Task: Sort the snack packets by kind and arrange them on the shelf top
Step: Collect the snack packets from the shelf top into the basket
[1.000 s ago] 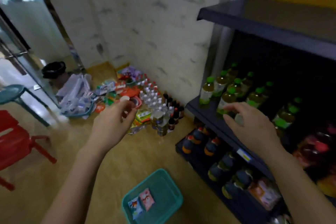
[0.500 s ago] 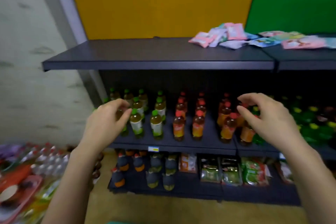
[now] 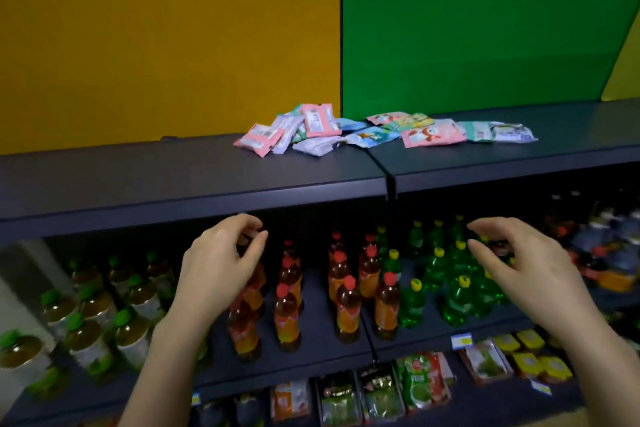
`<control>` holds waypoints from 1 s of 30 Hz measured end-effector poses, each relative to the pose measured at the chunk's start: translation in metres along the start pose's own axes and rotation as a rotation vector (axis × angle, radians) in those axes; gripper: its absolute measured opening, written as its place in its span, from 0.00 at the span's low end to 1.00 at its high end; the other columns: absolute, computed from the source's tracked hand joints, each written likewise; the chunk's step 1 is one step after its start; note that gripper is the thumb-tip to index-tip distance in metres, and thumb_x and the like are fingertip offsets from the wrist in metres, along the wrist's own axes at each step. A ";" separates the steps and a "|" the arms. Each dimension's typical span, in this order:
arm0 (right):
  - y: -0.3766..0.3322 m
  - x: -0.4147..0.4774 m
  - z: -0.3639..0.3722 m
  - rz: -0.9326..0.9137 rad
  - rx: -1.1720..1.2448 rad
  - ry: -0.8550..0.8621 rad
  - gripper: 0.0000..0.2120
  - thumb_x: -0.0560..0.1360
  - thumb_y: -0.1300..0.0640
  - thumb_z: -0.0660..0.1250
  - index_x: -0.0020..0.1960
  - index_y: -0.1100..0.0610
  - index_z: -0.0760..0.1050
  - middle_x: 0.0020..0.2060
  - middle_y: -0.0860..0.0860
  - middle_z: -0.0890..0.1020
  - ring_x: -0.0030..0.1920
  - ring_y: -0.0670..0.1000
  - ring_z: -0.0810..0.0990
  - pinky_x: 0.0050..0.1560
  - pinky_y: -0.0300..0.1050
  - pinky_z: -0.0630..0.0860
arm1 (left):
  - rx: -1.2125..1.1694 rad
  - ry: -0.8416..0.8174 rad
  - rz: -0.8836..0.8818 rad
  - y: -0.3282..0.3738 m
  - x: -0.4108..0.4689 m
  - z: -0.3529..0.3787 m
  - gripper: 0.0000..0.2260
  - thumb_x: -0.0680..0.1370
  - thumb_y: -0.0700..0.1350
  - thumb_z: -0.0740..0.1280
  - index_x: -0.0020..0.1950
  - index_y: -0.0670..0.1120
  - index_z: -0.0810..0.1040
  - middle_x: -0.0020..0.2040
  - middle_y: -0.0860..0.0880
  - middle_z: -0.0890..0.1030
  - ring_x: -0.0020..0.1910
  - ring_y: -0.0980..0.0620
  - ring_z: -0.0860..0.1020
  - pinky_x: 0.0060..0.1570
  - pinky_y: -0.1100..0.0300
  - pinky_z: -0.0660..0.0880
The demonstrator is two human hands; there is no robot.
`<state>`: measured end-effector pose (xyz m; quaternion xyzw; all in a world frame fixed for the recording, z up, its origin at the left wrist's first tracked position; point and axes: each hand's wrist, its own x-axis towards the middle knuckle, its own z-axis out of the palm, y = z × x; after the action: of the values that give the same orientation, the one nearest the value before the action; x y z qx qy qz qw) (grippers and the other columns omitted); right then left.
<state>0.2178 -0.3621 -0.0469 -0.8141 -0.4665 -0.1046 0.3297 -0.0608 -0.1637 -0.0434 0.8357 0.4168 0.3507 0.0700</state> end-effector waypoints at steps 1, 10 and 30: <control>0.003 0.018 0.003 -0.018 0.011 0.006 0.10 0.73 0.52 0.67 0.54 0.51 0.78 0.47 0.47 0.80 0.51 0.53 0.79 0.49 0.53 0.77 | 0.003 0.022 -0.007 0.003 0.012 0.006 0.07 0.76 0.51 0.65 0.52 0.52 0.78 0.43 0.57 0.79 0.42 0.52 0.78 0.41 0.57 0.75; -0.005 0.171 0.051 -0.167 0.095 -0.079 0.11 0.75 0.49 0.64 0.57 0.48 0.76 0.55 0.45 0.80 0.57 0.50 0.77 0.55 0.53 0.75 | 0.079 0.110 -0.119 0.012 0.108 0.043 0.07 0.76 0.50 0.64 0.49 0.50 0.78 0.46 0.51 0.81 0.47 0.45 0.79 0.44 0.52 0.75; -0.130 0.361 0.193 -0.166 -0.113 -0.301 0.37 0.72 0.32 0.59 0.68 0.59 0.64 0.64 0.57 0.68 0.64 0.60 0.70 0.52 0.51 0.71 | 0.164 -0.270 -0.659 -0.046 0.317 0.109 0.44 0.69 0.74 0.55 0.72 0.41 0.61 0.70 0.41 0.68 0.69 0.40 0.65 0.60 0.48 0.68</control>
<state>0.2800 0.0544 0.0359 -0.7966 -0.5694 -0.0345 0.2001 0.1091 0.1218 0.0240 0.6982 0.6774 0.1613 0.1662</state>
